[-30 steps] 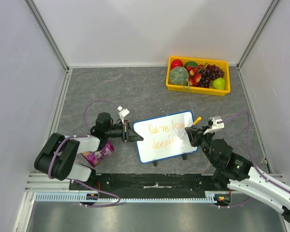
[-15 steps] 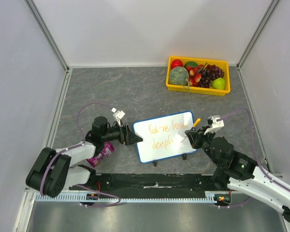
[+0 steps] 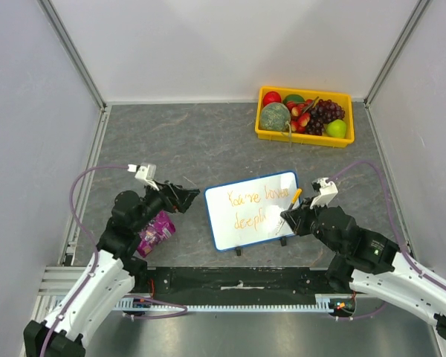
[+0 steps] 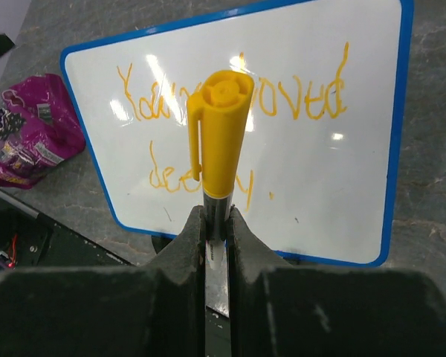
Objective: Write a sentence on the whiteboard
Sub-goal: Put down the whiteboard marker at the corner of the board.
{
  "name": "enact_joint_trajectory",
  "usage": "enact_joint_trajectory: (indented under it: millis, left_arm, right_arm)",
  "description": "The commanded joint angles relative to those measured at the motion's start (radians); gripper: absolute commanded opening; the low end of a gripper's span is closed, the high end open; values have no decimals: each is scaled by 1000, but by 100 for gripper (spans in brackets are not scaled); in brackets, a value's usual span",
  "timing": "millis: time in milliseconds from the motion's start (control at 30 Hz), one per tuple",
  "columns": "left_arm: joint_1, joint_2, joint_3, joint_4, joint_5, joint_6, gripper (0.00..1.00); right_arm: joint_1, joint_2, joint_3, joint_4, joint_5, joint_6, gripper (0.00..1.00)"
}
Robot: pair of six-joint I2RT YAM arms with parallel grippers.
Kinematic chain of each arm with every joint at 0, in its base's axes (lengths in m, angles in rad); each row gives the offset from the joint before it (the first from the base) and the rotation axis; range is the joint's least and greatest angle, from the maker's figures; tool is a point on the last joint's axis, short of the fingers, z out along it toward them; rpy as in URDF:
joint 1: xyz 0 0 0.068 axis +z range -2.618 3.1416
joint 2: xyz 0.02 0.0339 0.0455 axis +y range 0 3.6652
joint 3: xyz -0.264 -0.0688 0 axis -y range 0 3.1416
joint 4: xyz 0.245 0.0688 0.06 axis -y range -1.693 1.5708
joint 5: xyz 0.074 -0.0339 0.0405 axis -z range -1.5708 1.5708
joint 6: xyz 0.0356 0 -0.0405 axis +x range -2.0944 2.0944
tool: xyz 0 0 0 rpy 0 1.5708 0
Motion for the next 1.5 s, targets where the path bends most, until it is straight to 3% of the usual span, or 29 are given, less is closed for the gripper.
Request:
enact_joint_trajectory:
  millis: [0,267,567,700,933,1067,1467]
  left_arm:
    - [-3,-44,127,-208,-146,15,91]
    - [-3,68,288,-294,-83,82,91]
    - [-3,115,304,-275,-57,99,91]
    - [-3,123,304,-270,-51,99,91]
    - [-1,137,304,-262,-31,101,91]
    - [-3,138,298,-258,-13,99,91]
    - [-1,143,275,-207,44,70,93]
  right_arm:
    - [-3,-25,-24,-48,-78,128,0]
    - [-3,-101,-137,-154,-171,346,0]
    - [-3,-221,-211,-292,-141,475,2]
    - [-3,-169,-191,-292,-101,480,19]
    - [-3,-114,-131,-292,-23,474,78]
    - [-3,-121,-98,-289,19,449,98]
    - [-3,-28,-46,-101,40,254,98]
